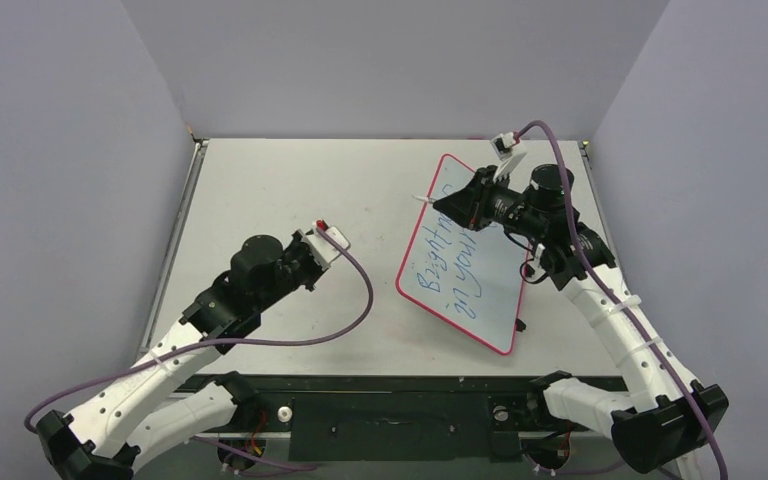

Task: Write a sentence on the whiteboard
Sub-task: Close the whiteboard marker at the center of the board.

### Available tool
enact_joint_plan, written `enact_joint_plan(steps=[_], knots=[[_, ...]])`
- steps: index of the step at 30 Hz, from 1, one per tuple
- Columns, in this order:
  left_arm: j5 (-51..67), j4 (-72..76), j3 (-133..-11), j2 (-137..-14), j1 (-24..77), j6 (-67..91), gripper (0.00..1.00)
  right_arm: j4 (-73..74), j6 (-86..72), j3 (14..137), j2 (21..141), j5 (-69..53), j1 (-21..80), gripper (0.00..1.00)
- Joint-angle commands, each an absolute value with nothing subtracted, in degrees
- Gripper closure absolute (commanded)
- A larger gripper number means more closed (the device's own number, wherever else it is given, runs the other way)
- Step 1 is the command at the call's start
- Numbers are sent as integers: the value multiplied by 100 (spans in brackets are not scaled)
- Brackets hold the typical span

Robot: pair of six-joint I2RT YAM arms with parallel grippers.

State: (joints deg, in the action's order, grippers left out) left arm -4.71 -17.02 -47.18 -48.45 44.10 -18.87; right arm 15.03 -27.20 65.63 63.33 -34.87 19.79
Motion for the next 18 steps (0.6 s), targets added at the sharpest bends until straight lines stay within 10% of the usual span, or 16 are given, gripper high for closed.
enact_joint_plan(steps=[1,18], knots=[[1084,-965,-4629,-4772,3978,-2274,100,1356,-2401,6911,6425,-4184,2344,100],[3294,570,-3885,-4661,3208,-1523,100,2586,-1368,7500,7091,-3915,3502,100]])
